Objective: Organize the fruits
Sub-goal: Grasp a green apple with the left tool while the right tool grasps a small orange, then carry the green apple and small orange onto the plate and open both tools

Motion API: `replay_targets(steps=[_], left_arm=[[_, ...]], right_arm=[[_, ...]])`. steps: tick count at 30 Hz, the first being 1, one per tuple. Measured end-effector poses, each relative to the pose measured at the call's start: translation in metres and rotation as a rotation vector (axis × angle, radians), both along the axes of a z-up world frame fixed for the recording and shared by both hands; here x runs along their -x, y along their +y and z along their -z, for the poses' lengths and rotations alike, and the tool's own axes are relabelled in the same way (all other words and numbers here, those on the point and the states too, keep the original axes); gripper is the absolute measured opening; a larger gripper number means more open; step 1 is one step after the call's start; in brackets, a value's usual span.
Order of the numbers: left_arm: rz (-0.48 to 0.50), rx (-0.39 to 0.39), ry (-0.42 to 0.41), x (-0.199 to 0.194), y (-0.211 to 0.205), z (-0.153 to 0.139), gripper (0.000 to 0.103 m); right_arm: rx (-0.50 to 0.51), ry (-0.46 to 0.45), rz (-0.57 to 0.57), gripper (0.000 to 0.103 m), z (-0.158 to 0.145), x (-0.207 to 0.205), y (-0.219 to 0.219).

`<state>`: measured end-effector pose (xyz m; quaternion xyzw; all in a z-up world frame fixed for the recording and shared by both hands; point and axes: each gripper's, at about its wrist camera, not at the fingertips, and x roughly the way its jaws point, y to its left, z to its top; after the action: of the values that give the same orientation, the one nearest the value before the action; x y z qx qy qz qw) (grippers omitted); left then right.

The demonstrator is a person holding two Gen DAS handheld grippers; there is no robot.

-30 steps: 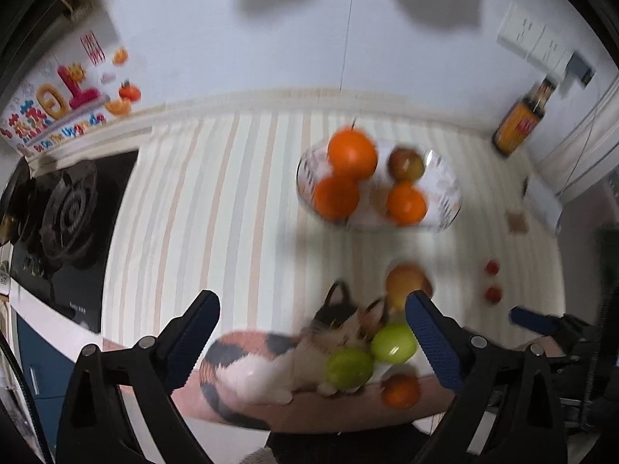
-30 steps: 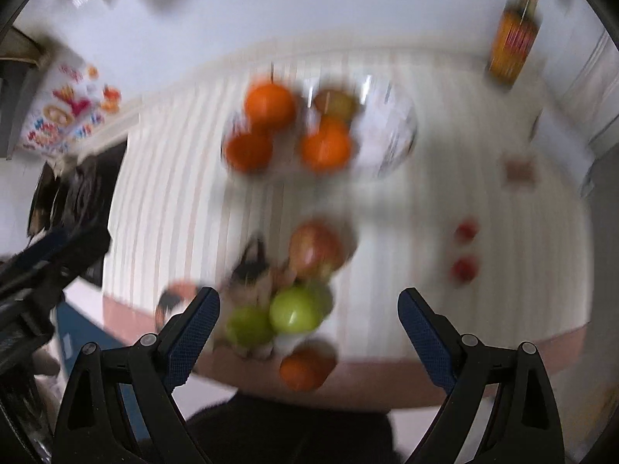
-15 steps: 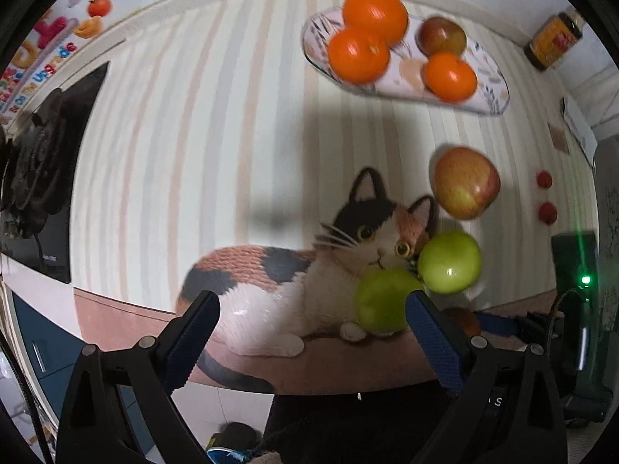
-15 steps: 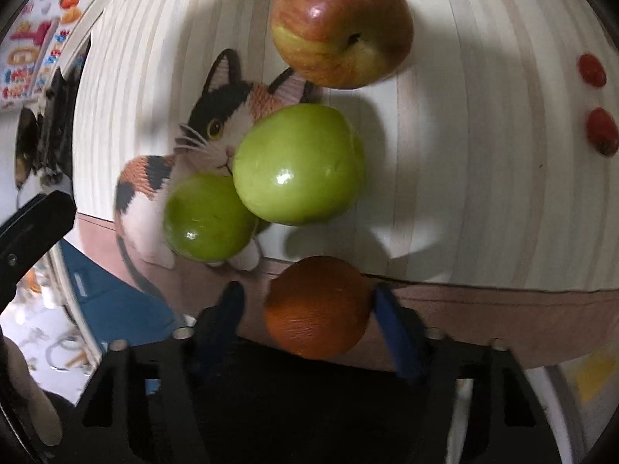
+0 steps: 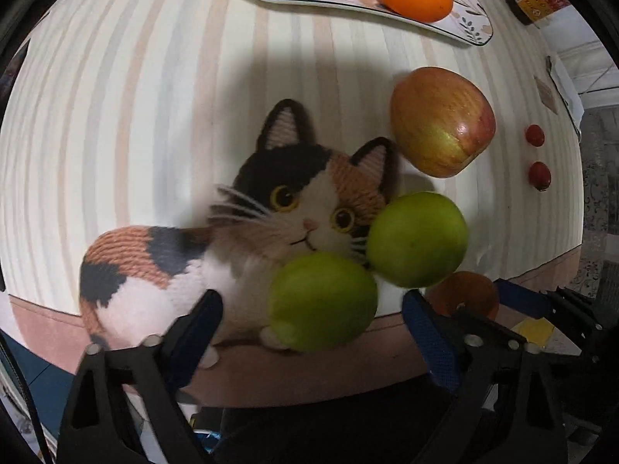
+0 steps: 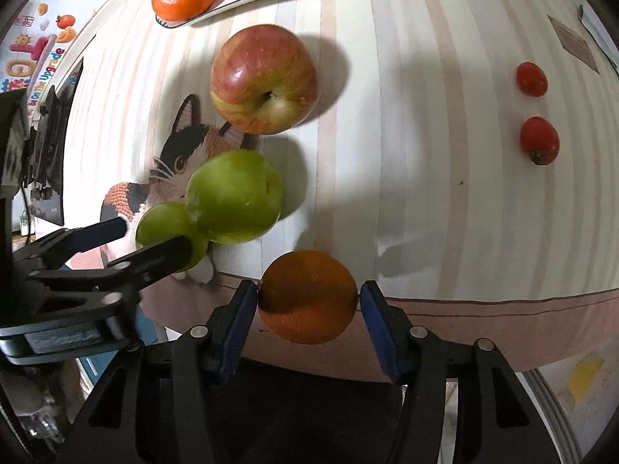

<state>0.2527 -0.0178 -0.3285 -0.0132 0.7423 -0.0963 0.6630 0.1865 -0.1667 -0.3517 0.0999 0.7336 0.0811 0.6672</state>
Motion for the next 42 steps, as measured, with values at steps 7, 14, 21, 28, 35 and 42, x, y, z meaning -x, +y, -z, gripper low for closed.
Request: replay_targets(steps=[7,14,21,28,35,42], left_arm=[[0.018,-0.032,-0.026,0.009,0.001,-0.003,0.058],[-0.027,-0.037,-0.016,0.012,0.026,-0.002,0.058],[-0.048,-0.032,-0.023,0.004,0.03,-0.002,0.058],[-0.065,-0.015,-0.056,-0.003,0.038,-0.021,0.058],[-0.079,0.073,-0.175,-0.039,0.034,-0.091,0.058],[-0.053,0.089,-0.274,-0.113,0.007,-0.129,0.058]], right_arm=[[-0.047,0.03,0.029,0.058,0.002,-0.009,-0.014],[-0.112,0.064,0.065,0.06,0.012,-0.011,-0.024],[-0.109,0.056,0.039,0.059,0.019,-0.011,-0.016],[-0.097,-0.028,0.053,0.059,-0.011,-0.015,-0.021],[-0.134,-0.162,0.117,0.059,-0.069,-0.048,-0.048],[-0.108,-0.267,0.211,0.059,-0.1,-0.119,-0.08]])
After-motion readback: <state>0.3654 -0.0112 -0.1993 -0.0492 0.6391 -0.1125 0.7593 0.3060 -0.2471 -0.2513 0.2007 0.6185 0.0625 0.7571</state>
